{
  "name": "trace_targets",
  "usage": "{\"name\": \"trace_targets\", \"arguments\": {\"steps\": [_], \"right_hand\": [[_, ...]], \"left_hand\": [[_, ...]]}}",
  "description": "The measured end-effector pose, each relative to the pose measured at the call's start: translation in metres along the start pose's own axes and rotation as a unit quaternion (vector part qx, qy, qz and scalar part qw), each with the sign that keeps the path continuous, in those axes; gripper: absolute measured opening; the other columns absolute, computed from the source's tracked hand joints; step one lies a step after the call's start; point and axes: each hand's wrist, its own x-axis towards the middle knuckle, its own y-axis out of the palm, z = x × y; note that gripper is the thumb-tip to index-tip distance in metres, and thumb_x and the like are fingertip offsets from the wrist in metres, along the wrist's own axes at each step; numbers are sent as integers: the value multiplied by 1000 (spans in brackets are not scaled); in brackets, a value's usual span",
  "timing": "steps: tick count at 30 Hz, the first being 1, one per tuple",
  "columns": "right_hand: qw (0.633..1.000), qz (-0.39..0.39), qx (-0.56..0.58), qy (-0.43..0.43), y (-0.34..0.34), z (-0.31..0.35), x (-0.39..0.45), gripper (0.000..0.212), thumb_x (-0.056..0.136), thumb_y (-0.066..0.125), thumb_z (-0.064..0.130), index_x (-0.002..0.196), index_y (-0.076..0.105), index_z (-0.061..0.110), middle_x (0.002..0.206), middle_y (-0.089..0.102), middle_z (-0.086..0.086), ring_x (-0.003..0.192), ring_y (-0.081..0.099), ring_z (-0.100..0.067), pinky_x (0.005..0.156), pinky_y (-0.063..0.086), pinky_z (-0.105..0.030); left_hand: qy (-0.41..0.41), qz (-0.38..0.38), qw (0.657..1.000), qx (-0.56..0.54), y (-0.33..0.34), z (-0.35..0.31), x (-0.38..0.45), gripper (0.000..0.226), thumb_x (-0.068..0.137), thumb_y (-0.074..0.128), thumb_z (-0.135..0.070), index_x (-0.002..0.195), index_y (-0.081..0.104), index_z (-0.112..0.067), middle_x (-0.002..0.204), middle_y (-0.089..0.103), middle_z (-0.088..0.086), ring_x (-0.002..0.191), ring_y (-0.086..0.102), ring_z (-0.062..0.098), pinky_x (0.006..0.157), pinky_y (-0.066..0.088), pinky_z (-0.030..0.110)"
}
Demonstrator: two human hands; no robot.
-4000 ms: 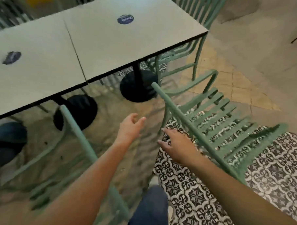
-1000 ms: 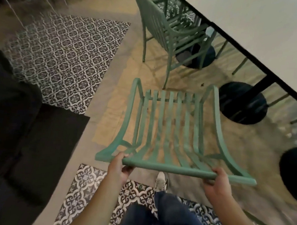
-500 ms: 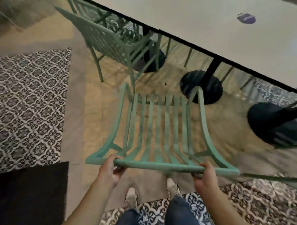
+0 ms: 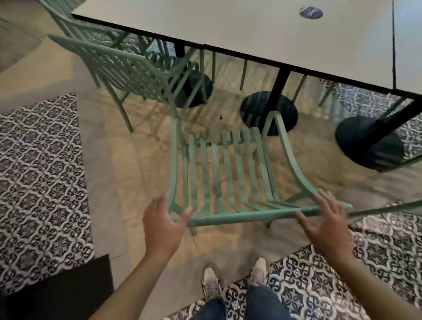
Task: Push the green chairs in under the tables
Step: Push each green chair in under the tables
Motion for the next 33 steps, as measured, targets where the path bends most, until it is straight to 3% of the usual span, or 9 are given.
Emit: {"name": "trace_targets", "arguments": {"steps": [2,4,7,10,13,17,19,26,33], "right_hand": [[985,119,-82,-94,4,-4,7,69,81,42,75,128,58,27,131,58,6,130,44,-14,118,20,-45],[966,188,-125,-127,0,-1,22,74,78,31,83,124,59,33,123,61,13,121,50,-8,116,25,-39],[949,230,-171,-131,-5,-5,39,69,76,35,82,123,59,37,117,63,16,111,54,-9,101,38,-33],[945,201,-209,-152,-7,-15,46,80,72,16,90,111,63,39,103,66,16,96,59,-7,85,44,-32],[944,182,-221,-162,1,-16,42,93,67,-3,92,101,64,36,94,66,15,91,60,-8,82,44,-32],[958,163,-193,-138,6,-18,41,98,64,-6,94,95,64,33,93,67,10,92,60,-13,82,40,-33],[962,151,-185,-130,7,-15,44,98,62,-10,93,92,62,32,91,68,8,93,60,-15,82,39,-34],[973,112,-181,-91,16,7,45,93,66,-7,89,88,62,30,90,68,5,92,60,-18,81,37,-36],[977,101,-188,-26,27,31,60,96,67,-8,89,100,63,35,94,66,10,93,58,-13,84,38,-33]], "left_hand": [[114,197,967,118,16,1,7,61,82,59,-60,133,54,-27,128,58,-5,120,49,20,106,36,40],[193,296,907,228,30,2,12,68,80,40,-72,133,51,-31,127,59,-7,117,51,20,103,37,40],[268,276,877,287,41,9,18,75,77,13,-72,127,50,-30,119,61,-8,109,58,20,89,45,39],[314,240,871,293,44,14,21,65,83,17,-69,121,52,-30,107,66,-10,90,66,21,69,52,36],[336,216,862,311,43,20,22,53,87,23,-68,111,52,-32,90,70,-12,67,68,18,48,50,30],[305,239,861,328,43,13,32,86,75,0,-83,126,49,-34,109,65,-9,96,65,23,73,54,38],[306,231,868,316,42,8,42,93,72,-2,-85,125,53,-32,109,65,-8,97,65,23,74,54,39],[337,241,846,336,42,3,98,61,78,19,-71,107,55,-32,99,65,-9,91,65,20,70,52,37],[389,254,804,372,42,-14,162,37,93,39,-60,116,51,-33,111,62,-9,101,59,20,76,42,36]]}}
